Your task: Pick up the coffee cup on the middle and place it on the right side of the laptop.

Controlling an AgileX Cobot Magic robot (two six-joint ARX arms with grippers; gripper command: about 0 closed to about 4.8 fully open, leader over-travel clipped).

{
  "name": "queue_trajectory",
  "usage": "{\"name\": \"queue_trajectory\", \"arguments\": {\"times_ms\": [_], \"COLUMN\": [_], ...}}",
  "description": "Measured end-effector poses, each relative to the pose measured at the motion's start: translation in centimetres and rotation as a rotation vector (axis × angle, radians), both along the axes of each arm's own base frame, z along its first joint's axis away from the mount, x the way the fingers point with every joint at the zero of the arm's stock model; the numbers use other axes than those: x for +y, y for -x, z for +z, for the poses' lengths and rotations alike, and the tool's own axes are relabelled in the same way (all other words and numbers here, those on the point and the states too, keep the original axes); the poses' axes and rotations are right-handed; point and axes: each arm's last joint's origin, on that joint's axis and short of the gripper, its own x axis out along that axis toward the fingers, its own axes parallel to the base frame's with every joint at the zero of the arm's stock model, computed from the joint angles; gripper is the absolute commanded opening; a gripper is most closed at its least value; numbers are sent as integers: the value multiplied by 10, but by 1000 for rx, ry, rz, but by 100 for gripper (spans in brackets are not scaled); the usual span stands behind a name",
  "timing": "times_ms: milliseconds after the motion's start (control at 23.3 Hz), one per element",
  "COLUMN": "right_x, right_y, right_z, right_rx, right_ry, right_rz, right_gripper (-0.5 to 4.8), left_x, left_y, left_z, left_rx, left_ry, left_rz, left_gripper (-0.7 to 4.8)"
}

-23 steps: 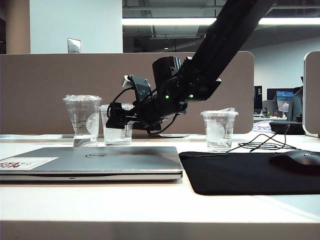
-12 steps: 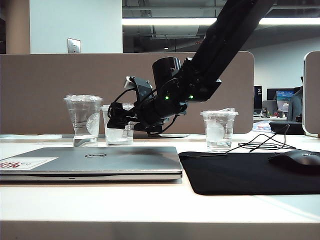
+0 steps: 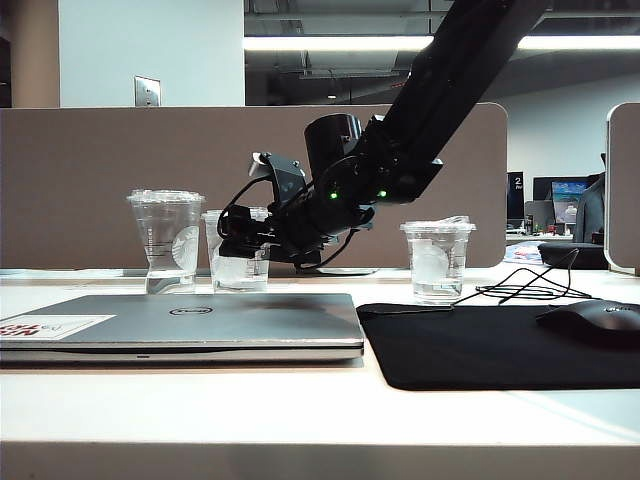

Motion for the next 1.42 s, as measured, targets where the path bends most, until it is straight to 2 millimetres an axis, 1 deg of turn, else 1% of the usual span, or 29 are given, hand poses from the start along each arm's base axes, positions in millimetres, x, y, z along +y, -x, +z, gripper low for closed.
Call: {"name": "queue_trajectory", "arguments": {"times_ms": [644,730,816,988,1074,1418], "right_x": [-4,-5,-5,-7,-9,-11], "right_y": [-2,-2,-1,0,-1,-1], "right_z": [1,4,8,25,30,30], "right_rx": [30,37,31,3,-7,1], "right_ry": [-36,-40,-44,-60,-65,-64], "right_rz": [4,3,3,2,-3,-1], "right_gripper": [365,358,332,332,332,332], "left_x": [0,0,0,0,0,0], "left_y": [0,0,0,0,0,0], "left_z": [0,0,0,0,0,0], "left_rx": [0,0,0,0,0,0], "left_ry": [0,0,0,0,0,0], "left_rz": [0,0,0,0,0,0], "left_gripper": [-5,-5,-5,-5,-5,-5]}}
